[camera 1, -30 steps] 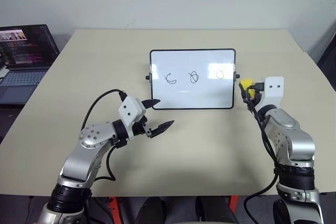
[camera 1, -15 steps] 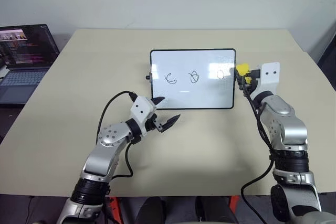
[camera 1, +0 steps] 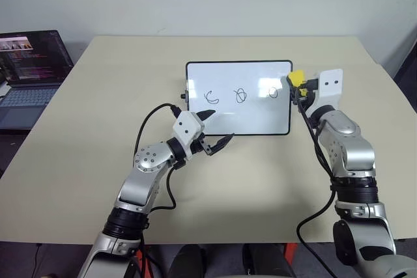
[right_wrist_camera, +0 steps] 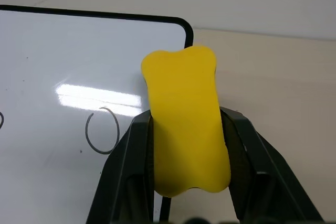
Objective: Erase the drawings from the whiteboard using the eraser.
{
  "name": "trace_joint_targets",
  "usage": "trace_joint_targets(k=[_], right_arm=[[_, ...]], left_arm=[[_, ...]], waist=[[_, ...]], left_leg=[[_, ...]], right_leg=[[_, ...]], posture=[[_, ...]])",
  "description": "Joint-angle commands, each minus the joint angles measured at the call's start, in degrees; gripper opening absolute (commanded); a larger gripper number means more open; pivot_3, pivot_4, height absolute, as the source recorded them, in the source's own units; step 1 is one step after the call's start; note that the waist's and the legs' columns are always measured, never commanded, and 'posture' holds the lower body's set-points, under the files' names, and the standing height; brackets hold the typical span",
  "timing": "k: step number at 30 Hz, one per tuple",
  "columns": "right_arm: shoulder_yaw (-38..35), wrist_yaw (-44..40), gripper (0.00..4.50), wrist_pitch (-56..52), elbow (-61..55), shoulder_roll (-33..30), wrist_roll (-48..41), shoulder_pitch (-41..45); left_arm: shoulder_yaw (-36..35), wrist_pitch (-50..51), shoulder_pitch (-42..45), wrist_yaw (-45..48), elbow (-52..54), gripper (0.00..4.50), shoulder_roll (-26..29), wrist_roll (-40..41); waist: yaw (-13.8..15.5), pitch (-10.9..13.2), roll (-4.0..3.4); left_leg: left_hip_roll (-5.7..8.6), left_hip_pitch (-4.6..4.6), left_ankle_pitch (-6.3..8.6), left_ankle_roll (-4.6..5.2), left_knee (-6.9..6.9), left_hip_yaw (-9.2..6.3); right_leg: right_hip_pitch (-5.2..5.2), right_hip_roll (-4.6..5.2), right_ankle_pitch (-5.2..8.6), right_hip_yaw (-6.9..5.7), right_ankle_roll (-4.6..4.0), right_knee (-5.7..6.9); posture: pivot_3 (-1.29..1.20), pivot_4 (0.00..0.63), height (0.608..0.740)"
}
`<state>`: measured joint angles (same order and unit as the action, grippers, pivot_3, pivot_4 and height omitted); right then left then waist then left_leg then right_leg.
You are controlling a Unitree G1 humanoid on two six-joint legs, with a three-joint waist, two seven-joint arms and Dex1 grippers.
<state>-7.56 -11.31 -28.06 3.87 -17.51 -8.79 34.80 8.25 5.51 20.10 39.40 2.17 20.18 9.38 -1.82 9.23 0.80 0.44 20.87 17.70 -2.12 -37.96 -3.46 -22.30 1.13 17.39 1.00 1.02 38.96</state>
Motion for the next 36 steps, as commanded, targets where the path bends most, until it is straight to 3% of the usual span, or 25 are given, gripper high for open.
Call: trace_joint_targets(k=[1, 19, 36], right_arm=[[0.7, -0.6, 1.39, 3.0, -0.1, -0.2, 0.6, 2.4], [2.0, -2.8, 1.39, 12.4, 11.0, 2.3, 1.2, 7.7], [3.4, -2.7, 1.39, 14.0, 13.8, 5.2, 1.5, 5.7]], left_arm=[[-0.1, -1.5, 0.6, 0.6, 0.4, 4.5, 0.3, -0.2], [-0.6, -0.9, 1.4, 1.2, 0.6, 4.5, 0.4, -0.5], [-1.1, 0.6, 0.4, 0.4, 3.0, 4.5, 0.9, -0.2]], waist=[[0.0, 0.0, 0.0], [0.0, 0.0, 0.0], [0.0, 0.0, 0.0]], left_leg=[[0.0, 0.0, 0.0, 0.0, 0.0, 0.0], [-0.01, 0.0, 0.0, 0.0, 0.0, 0.01], [-0.01, 0.01, 0.0, 0.0, -0.01, 0.0]], right_leg=[[0.0, 0.0, 0.0, 0.0, 0.0, 0.0], [0.0, 0.0, 0.0, 0.01, 0.0, 0.0], [-0.01, 0.02, -0.01, 0.0, -0.01, 0.01]], posture=[[0.0, 0.15, 0.74], [0.0, 0.15, 0.74], [0.0, 0.15, 0.74]])
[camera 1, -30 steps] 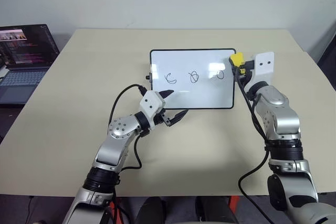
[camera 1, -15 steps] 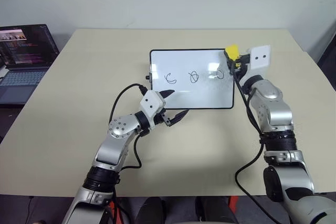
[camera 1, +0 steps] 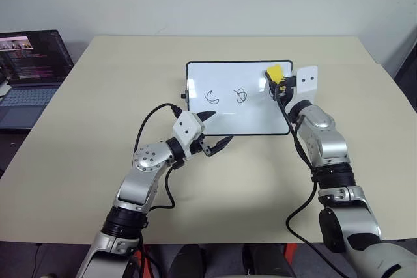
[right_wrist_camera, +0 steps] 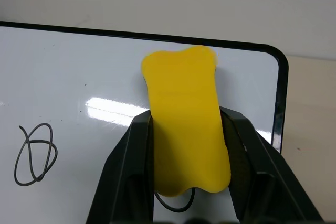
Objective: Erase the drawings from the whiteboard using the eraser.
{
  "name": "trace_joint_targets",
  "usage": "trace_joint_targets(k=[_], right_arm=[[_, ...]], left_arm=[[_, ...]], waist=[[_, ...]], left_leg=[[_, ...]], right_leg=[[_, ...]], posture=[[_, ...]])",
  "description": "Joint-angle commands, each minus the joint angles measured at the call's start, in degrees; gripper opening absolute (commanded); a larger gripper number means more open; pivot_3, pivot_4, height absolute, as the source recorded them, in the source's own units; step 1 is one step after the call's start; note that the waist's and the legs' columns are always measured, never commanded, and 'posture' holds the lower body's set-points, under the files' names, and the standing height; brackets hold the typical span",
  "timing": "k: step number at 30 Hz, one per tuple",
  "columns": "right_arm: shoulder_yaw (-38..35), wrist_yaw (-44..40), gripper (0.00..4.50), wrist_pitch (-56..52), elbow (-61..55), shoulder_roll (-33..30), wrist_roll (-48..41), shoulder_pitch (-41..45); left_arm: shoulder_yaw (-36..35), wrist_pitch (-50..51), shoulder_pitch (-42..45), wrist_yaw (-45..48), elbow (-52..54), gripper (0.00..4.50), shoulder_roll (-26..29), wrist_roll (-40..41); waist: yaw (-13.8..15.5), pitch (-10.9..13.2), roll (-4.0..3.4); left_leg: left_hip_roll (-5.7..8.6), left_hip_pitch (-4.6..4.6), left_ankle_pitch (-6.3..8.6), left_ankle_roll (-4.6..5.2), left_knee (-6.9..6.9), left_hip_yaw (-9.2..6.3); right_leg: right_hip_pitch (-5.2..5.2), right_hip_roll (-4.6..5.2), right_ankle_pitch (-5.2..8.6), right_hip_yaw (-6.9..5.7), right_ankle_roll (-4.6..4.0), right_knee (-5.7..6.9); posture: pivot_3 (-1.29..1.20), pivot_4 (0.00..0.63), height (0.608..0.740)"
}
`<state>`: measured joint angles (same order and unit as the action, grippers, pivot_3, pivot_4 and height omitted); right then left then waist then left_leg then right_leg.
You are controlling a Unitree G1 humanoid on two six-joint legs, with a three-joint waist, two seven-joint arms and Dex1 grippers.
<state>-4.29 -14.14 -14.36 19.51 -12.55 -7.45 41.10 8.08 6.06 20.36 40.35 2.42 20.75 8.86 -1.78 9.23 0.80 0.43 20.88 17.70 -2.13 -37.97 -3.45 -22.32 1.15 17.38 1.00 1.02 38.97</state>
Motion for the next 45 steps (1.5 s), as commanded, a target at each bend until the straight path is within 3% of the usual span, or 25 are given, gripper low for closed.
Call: trace_joint_targets(k=[1, 29, 45], right_arm=[[0.2, 0.3, 1.39, 0.0, -2.2, 0.4, 0.2, -1.0], [1.1, 3.3, 1.39, -17.4, -27.0, 1.9, -0.4, -23.4], [-1.8, 5.5, 1.39, -10.6, -18.7, 0.3, 0.4, -9.2]], left_arm=[[-0.9, 0.2, 0.2, -0.5, 2.8, 4.5, 0.3, 0.4], [-0.9, 1.6, 0.2, -0.5, 4.8, 4.5, 0.3, 1.0], [-0.7, 0.7, 1.7, 0.0, 3.1, 4.5, -0.5, 0.8]], waist=[[0.0, 0.0, 0.0], [0.0, 0.0, 0.02], [0.0, 0.0, 0.02]], left_leg=[[0.0, 0.0, 0.0, 0.0, 0.0, 0.0], [0.01, -0.06, 0.0, 0.0, -0.08, -0.04], [0.01, -0.01, -0.01, 0.0, -0.06, -0.01]], right_leg=[[0.0, 0.0, 0.0, 0.0, 0.0, 0.0], [0.06, -0.01, -0.01, 0.0, 0.01, 0.05], [0.02, -0.01, -0.03, 0.0, 0.03, -0.01]], posture=[[0.0, 0.15, 0.74], [0.0, 0.15, 0.74], [0.0, 0.15, 0.74]])
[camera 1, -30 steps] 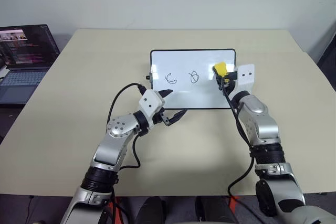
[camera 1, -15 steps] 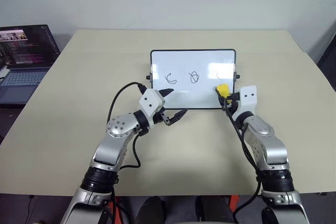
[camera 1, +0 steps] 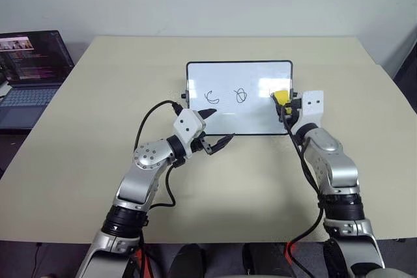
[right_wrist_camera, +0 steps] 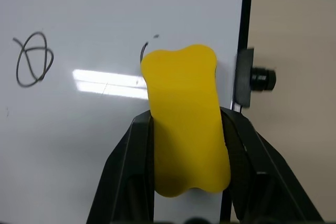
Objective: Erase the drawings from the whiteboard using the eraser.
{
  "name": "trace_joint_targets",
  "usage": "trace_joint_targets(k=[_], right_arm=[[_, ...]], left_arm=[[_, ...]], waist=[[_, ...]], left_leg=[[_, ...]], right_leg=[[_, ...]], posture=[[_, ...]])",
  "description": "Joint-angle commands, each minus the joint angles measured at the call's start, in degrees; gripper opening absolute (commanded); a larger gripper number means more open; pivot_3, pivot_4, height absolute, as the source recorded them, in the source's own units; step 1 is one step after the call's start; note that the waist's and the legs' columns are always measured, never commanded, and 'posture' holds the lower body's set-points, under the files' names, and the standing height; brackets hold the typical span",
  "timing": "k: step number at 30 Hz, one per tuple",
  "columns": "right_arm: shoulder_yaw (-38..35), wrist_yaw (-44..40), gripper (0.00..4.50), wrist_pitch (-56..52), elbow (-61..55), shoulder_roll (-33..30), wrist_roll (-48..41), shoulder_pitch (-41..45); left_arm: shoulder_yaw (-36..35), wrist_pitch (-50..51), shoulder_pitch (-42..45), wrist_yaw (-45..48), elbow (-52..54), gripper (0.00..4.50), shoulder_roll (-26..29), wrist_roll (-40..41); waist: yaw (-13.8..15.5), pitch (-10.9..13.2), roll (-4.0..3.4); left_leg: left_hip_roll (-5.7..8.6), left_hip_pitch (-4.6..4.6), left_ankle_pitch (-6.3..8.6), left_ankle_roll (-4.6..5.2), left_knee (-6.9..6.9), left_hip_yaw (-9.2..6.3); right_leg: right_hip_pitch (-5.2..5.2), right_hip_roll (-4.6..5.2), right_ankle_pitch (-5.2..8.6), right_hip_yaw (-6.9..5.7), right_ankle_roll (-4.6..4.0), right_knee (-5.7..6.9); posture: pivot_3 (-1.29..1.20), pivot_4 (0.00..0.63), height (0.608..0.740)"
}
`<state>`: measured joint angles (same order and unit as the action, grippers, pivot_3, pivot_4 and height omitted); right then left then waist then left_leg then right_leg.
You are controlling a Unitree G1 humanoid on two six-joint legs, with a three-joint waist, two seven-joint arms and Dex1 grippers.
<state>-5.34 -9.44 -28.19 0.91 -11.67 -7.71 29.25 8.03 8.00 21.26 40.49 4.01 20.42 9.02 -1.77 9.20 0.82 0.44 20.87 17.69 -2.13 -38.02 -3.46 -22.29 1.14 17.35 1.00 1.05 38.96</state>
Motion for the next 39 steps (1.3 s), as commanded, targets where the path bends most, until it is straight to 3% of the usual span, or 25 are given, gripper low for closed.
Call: trace_joint_targets(k=[1, 17, 39], right_arm=[[-0.7, 1.0, 1.39, 3.7, 0.3, -0.6, 0.8, 3.2], [1.5, 0.0, 1.39, 9.7, 13.5, 1.7, 2.0, 11.0], [3.2, 0.1, 1.39, -3.0, -3.4, 2.6, 1.5, -3.5]], left_arm=[[-0.7, -1.2, 0.7, -0.2, 1.5, 4.5, -0.2, 0.7], [-1.1, -1.1, 0.7, -0.6, 1.7, 4.5, -0.1, 0.4], [-0.7, -0.5, 0.6, -1.0, 2.4, 4.5, 0.0, 0.7]], waist=[[0.0, 0.0, 0.0], [-0.1, 0.0, 0.0], [0.0, 0.0, 0.0]], left_leg=[[0.0, 0.0, 0.0, 0.0, 0.01, 0.01], [-0.01, 0.01, 0.0, 0.0, 0.03, 0.03], [-0.01, -0.03, 0.0, 0.0, -0.01, -0.01]], right_leg=[[-0.01, 0.0, 0.0, 0.01, 0.0, 0.0], [-0.03, 0.01, 0.0, 0.02, 0.0, 0.0], [0.0, 0.01, 0.0, 0.01, 0.0, 0.05]], posture=[[0.0, 0.15, 0.74], [0.0, 0.15, 0.74], [0.0, 0.15, 0.74]])
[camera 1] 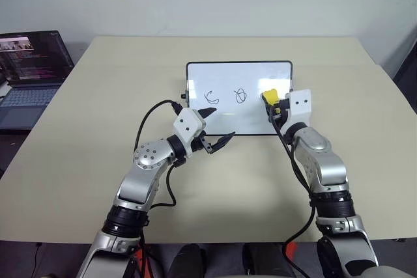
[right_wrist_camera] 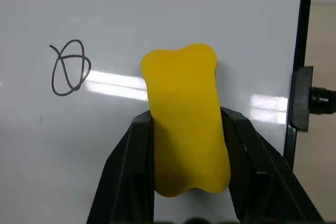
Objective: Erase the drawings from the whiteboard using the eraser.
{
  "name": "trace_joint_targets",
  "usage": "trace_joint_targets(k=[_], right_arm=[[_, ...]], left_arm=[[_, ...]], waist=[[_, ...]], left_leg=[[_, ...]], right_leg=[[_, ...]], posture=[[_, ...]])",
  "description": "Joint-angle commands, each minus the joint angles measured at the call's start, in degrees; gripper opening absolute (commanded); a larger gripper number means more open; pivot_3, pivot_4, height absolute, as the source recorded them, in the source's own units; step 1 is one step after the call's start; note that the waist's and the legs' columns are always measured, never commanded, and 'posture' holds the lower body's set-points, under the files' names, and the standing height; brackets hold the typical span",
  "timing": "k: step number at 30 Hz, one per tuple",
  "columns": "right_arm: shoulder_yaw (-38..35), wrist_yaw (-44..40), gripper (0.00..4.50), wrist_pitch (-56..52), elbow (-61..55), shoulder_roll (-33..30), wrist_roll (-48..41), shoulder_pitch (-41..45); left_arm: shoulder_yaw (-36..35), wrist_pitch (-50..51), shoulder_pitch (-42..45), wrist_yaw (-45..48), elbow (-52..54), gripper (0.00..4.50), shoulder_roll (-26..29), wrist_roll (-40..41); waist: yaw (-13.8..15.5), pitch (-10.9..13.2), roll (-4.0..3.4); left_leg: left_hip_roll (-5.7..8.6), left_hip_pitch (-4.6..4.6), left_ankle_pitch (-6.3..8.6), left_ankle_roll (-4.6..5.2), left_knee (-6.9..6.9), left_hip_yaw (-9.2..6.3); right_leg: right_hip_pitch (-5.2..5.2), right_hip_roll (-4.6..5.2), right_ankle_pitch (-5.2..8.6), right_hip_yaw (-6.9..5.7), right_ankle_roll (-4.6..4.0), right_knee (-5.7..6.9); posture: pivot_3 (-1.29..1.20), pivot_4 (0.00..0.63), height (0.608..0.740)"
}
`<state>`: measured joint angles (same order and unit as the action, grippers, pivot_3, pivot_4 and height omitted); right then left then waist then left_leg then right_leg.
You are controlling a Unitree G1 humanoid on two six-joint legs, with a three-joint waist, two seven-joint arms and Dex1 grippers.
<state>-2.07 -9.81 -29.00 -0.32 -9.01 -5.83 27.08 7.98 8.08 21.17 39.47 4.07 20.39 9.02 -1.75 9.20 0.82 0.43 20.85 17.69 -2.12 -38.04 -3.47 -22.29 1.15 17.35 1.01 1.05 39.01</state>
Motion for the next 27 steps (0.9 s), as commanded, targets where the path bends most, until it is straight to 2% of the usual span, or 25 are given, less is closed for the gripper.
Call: trace_joint_targets(k=[1, 14, 27], right_arm=[[0.0, 0.5, 1.39, -2.8, -2.9, 0.0, -0.3, -1.8], [-1.3, -0.5, 1.39, -7.0, -10.3, -2.3, -0.8, -7.3], [-0.9, -1.6, 1.39, -3.9, -16.4, -3.0, -0.7, -7.1]], left_arm=[[-0.6, -0.6, 0.7, 0.1, 2.3, 4.5, 0.0, 0.8], [-0.4, -0.6, -0.1, 0.2, 2.9, 4.5, 0.0, 0.8], [-0.6, -0.6, -0.3, 0.4, 3.0, 4.5, 0.1, 0.9]], waist=[[0.0, 0.0, 0.0], [0.0, 0.0, 0.0], [0.0, 0.0, 0.0]], left_leg=[[0.0, 0.0, 0.0, 0.0, 0.0, 0.0], [0.01, 0.0, 0.0, 0.0, -0.01, 0.0], [0.01, 0.02, 0.0, 0.0, 0.03, -0.02]], right_leg=[[0.0, 0.0, 0.0, 0.0, 0.0, 0.0], [0.01, 0.0, 0.0, 0.0, 0.0, -0.01], [-0.01, -0.01, 0.01, -0.01, 0.01, -0.05]], posture=[[0.0, 0.15, 0.74], [0.0, 0.15, 0.74], [0.0, 0.15, 0.74]])
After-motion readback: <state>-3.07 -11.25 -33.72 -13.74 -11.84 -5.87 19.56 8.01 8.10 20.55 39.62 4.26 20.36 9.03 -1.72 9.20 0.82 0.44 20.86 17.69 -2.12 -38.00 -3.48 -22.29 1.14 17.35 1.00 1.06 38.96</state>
